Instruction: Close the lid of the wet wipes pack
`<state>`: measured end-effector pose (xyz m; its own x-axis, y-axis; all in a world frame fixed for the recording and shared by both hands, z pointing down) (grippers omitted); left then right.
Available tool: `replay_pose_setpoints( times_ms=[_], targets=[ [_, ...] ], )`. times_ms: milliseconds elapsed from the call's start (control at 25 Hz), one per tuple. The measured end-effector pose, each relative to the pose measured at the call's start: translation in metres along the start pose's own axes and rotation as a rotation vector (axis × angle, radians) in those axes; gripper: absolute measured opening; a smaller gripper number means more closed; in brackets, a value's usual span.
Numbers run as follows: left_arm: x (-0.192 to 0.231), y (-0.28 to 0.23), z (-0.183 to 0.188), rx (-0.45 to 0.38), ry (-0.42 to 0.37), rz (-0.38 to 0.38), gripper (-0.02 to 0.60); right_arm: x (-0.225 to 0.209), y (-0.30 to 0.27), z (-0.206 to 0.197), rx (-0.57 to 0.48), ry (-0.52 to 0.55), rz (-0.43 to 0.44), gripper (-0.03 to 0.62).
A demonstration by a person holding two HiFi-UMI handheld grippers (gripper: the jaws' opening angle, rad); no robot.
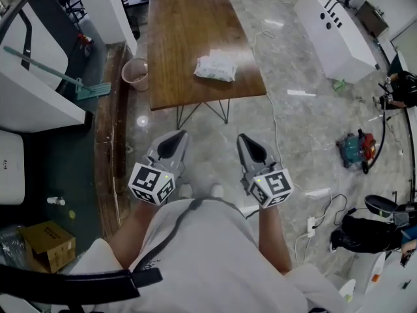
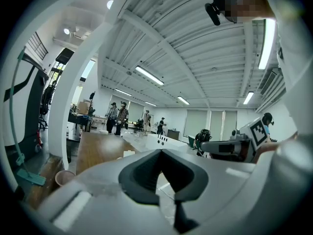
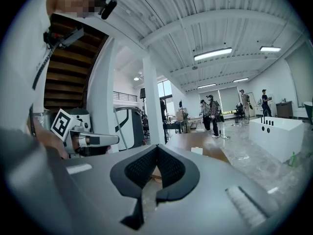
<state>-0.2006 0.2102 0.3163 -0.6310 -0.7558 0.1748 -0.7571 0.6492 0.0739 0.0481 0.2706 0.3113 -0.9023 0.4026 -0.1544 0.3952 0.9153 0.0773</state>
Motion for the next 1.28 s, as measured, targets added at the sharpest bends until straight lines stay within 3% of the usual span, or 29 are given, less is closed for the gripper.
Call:
replay_pose_setpoints(
  times_ms=[1280],
  targets=[
    [0.053,0.051,0.005,-0.012,0.007,-0.065,0.003,0.066,-0.003,-0.009,0.009,0.001,-0.099,0.009]
  ],
)
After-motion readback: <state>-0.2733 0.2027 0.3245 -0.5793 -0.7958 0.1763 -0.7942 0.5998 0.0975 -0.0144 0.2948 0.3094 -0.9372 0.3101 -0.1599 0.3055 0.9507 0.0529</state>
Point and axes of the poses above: the fingertips, and each gripper's own axes: y backward along the fingers, x to its left, z out of its top, the point moved 9 cm from there along y, backward along the fingers, and after that the axes turned 12 degrees about -x, right-handed, at the moved point
